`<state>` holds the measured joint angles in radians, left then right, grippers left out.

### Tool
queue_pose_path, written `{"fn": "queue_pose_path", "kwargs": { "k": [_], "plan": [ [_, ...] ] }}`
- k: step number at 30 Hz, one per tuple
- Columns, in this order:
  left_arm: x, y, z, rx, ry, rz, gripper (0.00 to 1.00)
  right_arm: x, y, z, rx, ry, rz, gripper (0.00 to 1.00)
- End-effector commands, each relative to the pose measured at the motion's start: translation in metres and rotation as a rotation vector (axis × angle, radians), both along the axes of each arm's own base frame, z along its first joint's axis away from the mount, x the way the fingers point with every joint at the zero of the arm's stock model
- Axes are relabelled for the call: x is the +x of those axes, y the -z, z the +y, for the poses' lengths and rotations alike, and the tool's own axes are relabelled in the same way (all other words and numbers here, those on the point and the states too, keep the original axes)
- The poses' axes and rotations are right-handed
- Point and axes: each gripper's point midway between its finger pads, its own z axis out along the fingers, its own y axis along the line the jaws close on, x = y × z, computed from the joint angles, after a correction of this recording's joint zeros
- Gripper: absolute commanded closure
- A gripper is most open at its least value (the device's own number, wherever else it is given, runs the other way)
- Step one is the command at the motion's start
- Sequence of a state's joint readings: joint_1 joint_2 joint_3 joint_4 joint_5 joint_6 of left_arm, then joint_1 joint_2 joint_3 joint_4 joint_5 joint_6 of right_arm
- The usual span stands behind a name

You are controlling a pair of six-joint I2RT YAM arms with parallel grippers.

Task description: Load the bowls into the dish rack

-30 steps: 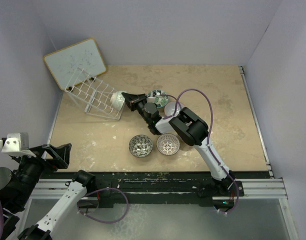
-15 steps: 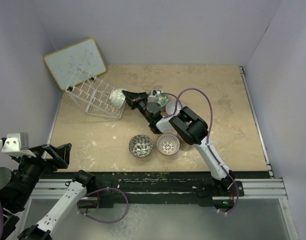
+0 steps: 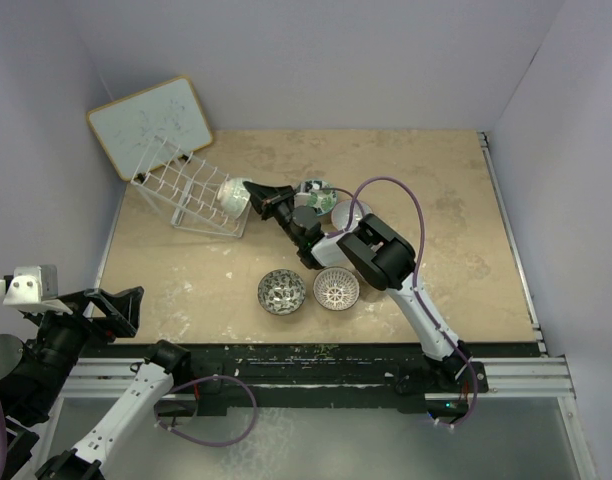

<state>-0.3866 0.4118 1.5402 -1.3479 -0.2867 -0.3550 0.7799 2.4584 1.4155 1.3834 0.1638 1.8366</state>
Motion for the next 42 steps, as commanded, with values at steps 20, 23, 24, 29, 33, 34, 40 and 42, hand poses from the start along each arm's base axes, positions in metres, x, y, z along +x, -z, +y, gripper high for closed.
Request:
{"fn": "queue_pose_path", "kwargs": {
  "k": [20,23,24,29,33,34,40,42],
  "plan": [
    [0.004,-0.009,-0.002,-0.005,0.005,-0.039,0.01,-0.015,-0.020,0.017,0.073,-0.130,0.041,0.79],
    [0.004,-0.009,-0.002,-0.005,0.005,-0.039,0.01,-0.015,-0.019,0.019,0.072,-0.139,0.039,0.74],
    [0.004,-0.009,-0.002,-0.006,0.004,-0.039,0.01,-0.015,-0.019,0.019,0.072,-0.139,0.038,0.71],
    [0.005,-0.009,-0.002,-0.004,0.003,-0.038,0.01,-0.017,-0.023,0.016,0.064,-0.138,0.048,0.67],
    [0.006,-0.011,-0.003,-0.007,0.006,-0.042,0.01,-0.018,-0.020,0.013,0.034,-0.131,0.070,0.63],
    [0.006,-0.011,-0.004,-0.008,0.009,-0.043,0.01,-0.019,-0.019,0.013,0.029,-0.133,0.075,0.62],
    [0.005,-0.008,-0.004,-0.014,0.009,-0.038,0.01,-0.022,-0.010,0.011,0.015,-0.142,0.094,0.56],
    [0.005,-0.007,-0.004,-0.016,0.009,-0.036,0.01,-0.023,-0.007,0.011,0.011,-0.144,0.100,0.55]
  ]
}}
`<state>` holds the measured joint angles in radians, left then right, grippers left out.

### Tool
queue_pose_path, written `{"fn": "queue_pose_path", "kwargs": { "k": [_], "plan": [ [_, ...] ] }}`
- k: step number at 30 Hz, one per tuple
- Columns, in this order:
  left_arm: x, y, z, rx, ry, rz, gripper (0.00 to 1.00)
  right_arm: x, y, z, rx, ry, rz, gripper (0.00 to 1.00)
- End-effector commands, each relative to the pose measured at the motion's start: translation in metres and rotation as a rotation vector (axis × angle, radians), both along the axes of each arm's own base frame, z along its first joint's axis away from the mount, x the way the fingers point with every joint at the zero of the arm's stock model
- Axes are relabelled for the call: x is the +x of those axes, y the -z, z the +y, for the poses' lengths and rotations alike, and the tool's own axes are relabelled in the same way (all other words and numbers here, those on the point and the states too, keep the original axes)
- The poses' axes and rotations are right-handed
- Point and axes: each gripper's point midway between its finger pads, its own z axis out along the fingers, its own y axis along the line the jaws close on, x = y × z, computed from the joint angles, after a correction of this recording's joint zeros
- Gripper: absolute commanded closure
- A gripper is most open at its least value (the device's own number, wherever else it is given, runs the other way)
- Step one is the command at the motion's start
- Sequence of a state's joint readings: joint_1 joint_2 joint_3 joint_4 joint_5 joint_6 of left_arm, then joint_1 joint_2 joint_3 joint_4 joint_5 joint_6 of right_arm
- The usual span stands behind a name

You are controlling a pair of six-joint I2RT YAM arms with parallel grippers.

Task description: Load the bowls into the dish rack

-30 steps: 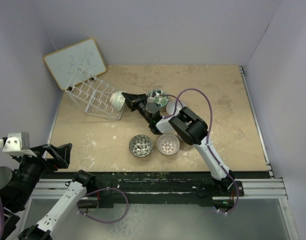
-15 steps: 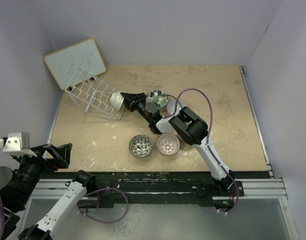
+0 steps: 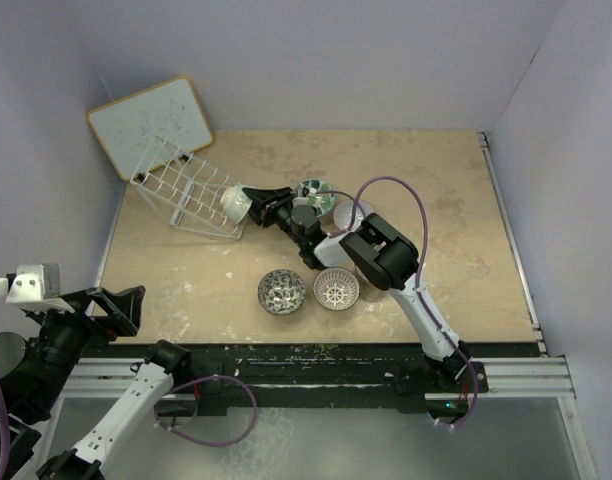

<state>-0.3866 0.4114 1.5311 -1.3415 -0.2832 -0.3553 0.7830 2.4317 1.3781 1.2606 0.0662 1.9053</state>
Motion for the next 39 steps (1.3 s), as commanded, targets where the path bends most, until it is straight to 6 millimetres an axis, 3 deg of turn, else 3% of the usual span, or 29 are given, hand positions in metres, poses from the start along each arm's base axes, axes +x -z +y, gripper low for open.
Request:
{"fn": "queue_pose_path", "kwargs": {
  "k": [1,19,31,39],
  "plan": [
    [0.003,-0.008,-0.003,-0.016,0.005,-0.039,0.01,-0.009,-0.033,0.000,0.061,-0.035,-0.018,0.54],
    [0.004,-0.006,-0.003,-0.020,0.002,-0.039,0.01,-0.011,-0.009,-0.003,-0.093,-0.031,0.021,0.45],
    [0.005,-0.010,-0.006,-0.031,0.014,-0.047,0.01,-0.022,-0.022,-0.015,-0.216,-0.020,-0.037,0.43],
    [0.004,-0.011,-0.006,-0.039,0.016,-0.050,0.01,-0.032,-0.009,-0.017,-0.278,-0.057,-0.022,0.42]
  ]
}}
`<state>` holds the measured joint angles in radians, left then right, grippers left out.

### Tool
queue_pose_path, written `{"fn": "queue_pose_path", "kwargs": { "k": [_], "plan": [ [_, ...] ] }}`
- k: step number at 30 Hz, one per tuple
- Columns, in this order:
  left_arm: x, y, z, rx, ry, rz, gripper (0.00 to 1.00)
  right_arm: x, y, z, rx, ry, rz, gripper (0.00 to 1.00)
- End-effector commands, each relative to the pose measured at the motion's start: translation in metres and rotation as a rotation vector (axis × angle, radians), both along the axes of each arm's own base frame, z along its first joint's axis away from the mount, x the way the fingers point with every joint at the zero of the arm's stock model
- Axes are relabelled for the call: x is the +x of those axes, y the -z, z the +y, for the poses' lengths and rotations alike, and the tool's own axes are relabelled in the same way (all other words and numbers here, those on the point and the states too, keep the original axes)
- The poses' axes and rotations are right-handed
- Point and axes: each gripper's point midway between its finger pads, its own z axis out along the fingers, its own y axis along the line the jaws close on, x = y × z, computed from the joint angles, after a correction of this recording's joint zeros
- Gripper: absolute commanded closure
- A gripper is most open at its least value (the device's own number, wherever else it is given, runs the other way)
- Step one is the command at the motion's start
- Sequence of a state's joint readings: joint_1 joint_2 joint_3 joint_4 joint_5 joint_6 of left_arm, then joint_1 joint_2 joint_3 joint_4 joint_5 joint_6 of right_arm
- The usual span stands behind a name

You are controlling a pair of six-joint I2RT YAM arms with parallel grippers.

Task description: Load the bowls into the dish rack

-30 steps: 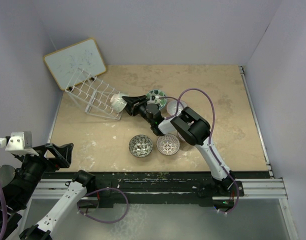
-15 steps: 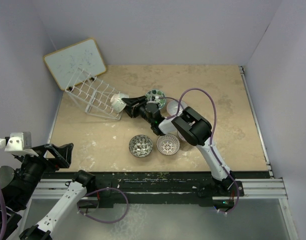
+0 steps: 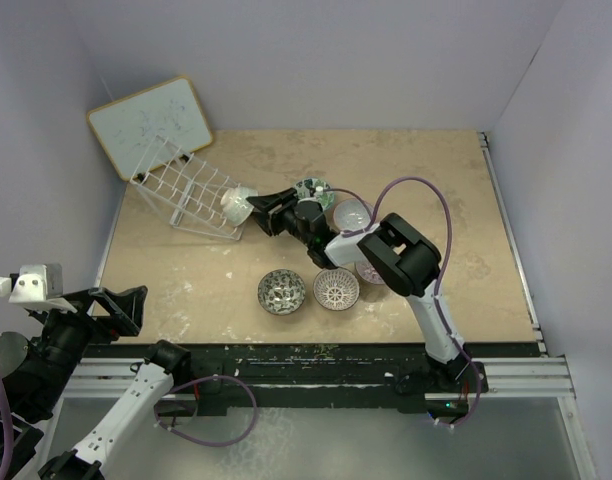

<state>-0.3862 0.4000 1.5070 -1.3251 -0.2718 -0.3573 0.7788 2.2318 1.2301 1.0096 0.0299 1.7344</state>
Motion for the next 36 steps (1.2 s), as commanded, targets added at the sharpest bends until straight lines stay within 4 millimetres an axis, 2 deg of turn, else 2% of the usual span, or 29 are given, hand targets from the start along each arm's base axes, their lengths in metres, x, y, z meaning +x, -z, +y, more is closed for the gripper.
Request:
{"fn": "queue_pose_path", "kwargs": {
  "k": [1,11,18,21,27,31,34,36],
  "plan": [
    [0.003,-0.013,-0.003,-0.035,0.003,-0.047,0.01,-0.008,-0.020,0.000,-0.019,-0.032,-0.051,0.42],
    [0.007,-0.010,-0.004,-0.028,0.002,-0.040,0.01,-0.018,-0.016,-0.011,-0.133,-0.039,-0.081,0.42],
    [0.007,-0.011,-0.004,-0.029,-0.001,-0.043,0.01,-0.032,-0.034,-0.028,-0.221,-0.045,-0.158,0.41],
    [0.007,-0.013,-0.002,-0.027,-0.010,-0.044,0.01,-0.040,-0.042,-0.043,-0.299,-0.036,-0.193,0.41],
    [0.011,-0.018,-0.001,-0.022,-0.022,-0.057,0.01,-0.049,-0.073,-0.079,-0.549,-0.001,-0.335,0.40],
    [0.014,-0.023,-0.002,-0.017,-0.019,-0.061,0.01,-0.037,-0.091,-0.104,-0.833,0.028,-0.445,0.39],
    [0.014,-0.026,0.000,-0.013,-0.026,-0.067,0.01,-0.023,-0.093,-0.102,-1.046,-0.051,-0.488,0.38],
    [0.013,-0.027,0.001,-0.013,-0.034,-0.071,0.01,-0.010,-0.080,-0.101,-1.199,-0.116,-0.491,0.38]
  ]
}}
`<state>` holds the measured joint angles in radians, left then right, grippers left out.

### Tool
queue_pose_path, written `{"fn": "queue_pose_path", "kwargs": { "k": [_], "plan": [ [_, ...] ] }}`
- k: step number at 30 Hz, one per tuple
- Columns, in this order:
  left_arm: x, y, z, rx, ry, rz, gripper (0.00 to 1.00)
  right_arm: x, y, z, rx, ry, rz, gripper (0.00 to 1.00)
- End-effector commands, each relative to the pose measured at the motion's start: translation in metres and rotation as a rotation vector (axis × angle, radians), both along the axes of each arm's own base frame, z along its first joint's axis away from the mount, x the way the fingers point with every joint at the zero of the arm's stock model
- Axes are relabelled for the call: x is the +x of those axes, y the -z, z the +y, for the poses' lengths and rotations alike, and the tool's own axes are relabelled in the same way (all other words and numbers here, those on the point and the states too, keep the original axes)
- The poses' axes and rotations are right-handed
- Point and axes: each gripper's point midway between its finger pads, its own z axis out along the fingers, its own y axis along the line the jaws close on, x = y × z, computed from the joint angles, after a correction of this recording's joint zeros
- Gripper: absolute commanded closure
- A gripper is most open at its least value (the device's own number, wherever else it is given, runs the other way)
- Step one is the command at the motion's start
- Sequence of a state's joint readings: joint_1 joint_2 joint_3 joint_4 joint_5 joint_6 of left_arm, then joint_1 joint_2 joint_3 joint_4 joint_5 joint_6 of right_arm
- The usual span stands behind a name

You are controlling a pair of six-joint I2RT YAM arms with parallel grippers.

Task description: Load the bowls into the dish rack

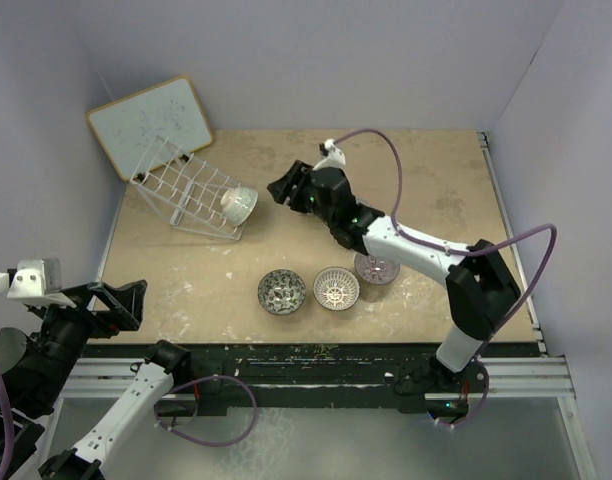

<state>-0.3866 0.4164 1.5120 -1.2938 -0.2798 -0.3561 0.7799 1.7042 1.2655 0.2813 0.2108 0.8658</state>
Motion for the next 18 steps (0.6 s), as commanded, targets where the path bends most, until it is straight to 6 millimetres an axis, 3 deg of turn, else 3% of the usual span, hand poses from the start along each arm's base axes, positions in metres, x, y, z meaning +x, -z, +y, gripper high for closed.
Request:
{"fn": "queue_pose_path", "kwargs": {
  "k": [1,6,14,18],
  "plan": [
    [0.008,-0.017,0.003,-0.007,-0.030,-0.050,0.01,0.020,0.031,-0.015,-0.475,-0.053,-0.020,0.38],
    [0.009,-0.009,0.002,-0.001,-0.030,-0.030,0.01,0.041,0.062,-0.011,-0.695,-0.091,0.031,0.38],
    [0.011,-0.004,0.009,0.033,-0.061,-0.009,0.01,0.054,0.091,-0.014,-0.787,-0.080,0.039,0.41],
    [0.015,-0.001,0.006,0.034,-0.054,-0.005,0.01,0.058,0.116,-0.015,-0.857,-0.100,0.075,0.42]
  ]
}}
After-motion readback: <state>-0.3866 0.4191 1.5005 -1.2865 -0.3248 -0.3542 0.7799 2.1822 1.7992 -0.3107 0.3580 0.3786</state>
